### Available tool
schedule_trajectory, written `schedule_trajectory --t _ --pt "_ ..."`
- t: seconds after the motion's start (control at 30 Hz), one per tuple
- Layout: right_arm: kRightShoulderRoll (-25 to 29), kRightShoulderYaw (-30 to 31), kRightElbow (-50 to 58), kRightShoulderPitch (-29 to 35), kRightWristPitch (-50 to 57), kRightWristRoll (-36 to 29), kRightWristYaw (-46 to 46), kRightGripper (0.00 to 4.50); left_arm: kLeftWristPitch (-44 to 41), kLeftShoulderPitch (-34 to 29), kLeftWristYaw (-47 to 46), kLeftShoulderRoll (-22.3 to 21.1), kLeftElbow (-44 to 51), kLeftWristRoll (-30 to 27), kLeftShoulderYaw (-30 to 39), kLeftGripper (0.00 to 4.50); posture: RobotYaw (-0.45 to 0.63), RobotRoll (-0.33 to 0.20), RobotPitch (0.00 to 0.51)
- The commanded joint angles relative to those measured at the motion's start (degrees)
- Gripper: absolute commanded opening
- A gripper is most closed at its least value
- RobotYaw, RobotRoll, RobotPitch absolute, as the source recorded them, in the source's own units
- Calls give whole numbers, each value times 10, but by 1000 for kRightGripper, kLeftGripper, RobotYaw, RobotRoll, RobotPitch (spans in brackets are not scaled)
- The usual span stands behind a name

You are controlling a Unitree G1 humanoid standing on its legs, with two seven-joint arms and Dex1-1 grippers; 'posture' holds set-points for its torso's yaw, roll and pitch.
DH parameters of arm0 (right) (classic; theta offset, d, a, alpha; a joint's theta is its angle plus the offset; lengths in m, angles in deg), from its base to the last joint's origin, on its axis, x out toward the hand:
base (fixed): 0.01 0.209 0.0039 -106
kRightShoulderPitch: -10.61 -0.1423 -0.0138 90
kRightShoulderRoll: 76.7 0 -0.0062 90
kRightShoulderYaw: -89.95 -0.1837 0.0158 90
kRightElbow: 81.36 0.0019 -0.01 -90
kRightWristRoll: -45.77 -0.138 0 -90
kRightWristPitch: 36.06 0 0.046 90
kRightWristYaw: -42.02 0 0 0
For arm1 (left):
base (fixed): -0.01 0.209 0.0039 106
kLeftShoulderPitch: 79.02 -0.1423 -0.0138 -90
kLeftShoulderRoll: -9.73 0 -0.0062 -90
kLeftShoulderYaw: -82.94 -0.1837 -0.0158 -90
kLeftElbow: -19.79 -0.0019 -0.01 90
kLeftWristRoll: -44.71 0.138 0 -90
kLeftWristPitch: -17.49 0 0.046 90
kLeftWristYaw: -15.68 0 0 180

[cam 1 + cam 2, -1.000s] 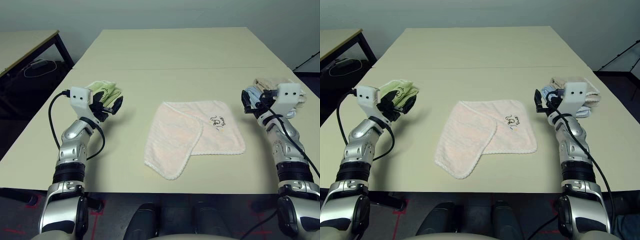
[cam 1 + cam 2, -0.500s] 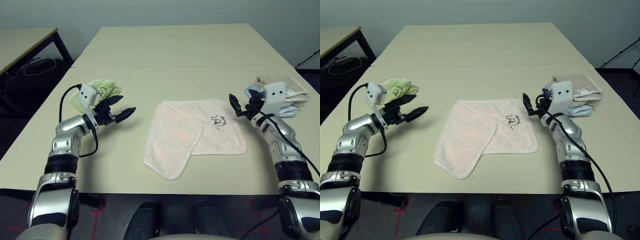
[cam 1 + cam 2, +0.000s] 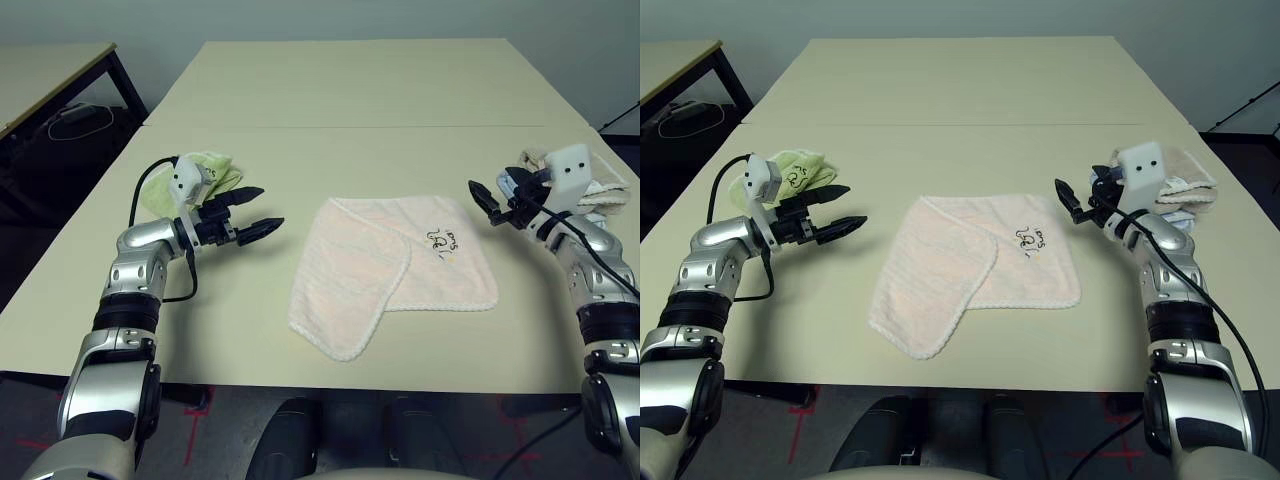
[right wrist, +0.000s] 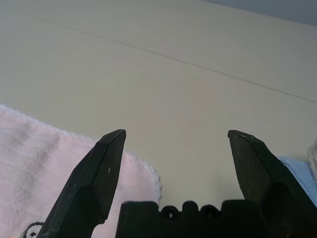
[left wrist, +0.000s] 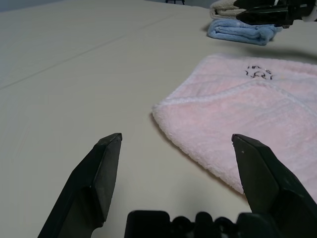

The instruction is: Fold the towel and set it aside.

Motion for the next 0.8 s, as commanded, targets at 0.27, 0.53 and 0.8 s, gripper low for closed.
schedule_trajectory --t 0.27,0.53,0.8 --pt "35 26 -111 -72 -26 33 55 4483 19 8 45 0 1 12 -24 4500 61 0 114" --pt "45 44 -159 -103 -34 59 68 4483 33 7 63 17 13 -1 -19 4500 52 0 122" --pt "57 87 -278 -189 -33 113 117 4483 19 -17 54 32 56 -6 -19 4500 79 0 133"
